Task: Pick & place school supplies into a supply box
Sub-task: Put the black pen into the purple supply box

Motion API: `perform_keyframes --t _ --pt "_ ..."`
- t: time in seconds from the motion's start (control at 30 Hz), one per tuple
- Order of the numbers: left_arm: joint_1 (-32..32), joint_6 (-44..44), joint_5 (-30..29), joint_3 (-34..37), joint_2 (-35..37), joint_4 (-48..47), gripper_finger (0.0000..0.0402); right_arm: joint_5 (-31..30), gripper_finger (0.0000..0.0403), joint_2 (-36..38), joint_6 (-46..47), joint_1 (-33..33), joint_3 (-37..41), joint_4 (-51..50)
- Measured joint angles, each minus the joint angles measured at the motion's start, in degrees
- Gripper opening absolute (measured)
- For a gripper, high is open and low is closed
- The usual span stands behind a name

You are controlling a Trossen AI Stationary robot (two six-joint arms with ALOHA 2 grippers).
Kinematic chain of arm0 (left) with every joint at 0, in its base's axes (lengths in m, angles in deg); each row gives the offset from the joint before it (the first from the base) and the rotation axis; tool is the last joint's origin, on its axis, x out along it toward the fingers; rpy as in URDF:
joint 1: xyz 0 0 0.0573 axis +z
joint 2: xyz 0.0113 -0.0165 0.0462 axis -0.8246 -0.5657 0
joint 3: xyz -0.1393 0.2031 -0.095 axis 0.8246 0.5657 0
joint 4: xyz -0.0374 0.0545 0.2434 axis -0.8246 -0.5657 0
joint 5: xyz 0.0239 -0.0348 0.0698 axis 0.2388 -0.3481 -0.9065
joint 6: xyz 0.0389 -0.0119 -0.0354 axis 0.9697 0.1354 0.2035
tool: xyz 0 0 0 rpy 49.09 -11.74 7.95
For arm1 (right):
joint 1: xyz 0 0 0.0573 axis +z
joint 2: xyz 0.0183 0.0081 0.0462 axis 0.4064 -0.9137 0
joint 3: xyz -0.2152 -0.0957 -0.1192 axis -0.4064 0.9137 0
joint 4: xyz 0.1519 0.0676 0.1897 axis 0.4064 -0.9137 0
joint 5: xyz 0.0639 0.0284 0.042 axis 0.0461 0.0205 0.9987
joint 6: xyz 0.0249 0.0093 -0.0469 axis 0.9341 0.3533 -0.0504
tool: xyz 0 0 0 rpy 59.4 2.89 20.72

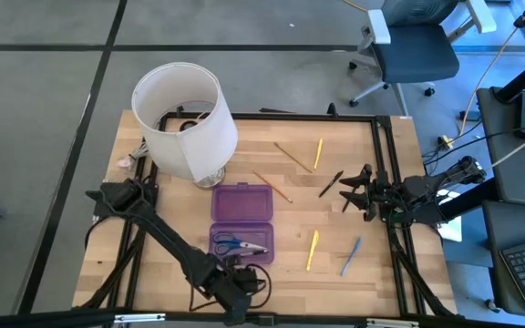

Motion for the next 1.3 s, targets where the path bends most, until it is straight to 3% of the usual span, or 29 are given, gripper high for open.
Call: perform_keyframes --t 0.2,0.47,0.77,0.93,1.3 --pt "0.0 -1.6 0.4 -4.4 -4.6 -5.1 0.0196 0.0 0.0215 0.0 0.0 0.0 0.0 0.0" --pt "0.0 -2.9 4.2 -4.6 -8.5 -5.2 0.0196 0.0 0.0215 0.0 0.0 0.0 0.0 0.0" --pt "-0.7 -2.8 4.5 -5.0 -12.2 -7.0 0.0196 0.0 0.0215 0.0 -0.2 0.0 0.0 0.0" --pt "-0.9 -7.2 4.3 -5.0 -12.8 -8.1 0.0196 0.0 0.0215 0.0 -0.3 0.0 0.0 0.0" --pt "-3.2 -6.5 -0.1 -4.6 -13.0 -5.6 0.0195 -1.0 0.0215 0.0 -1.2 0.0 0.0 0.3"
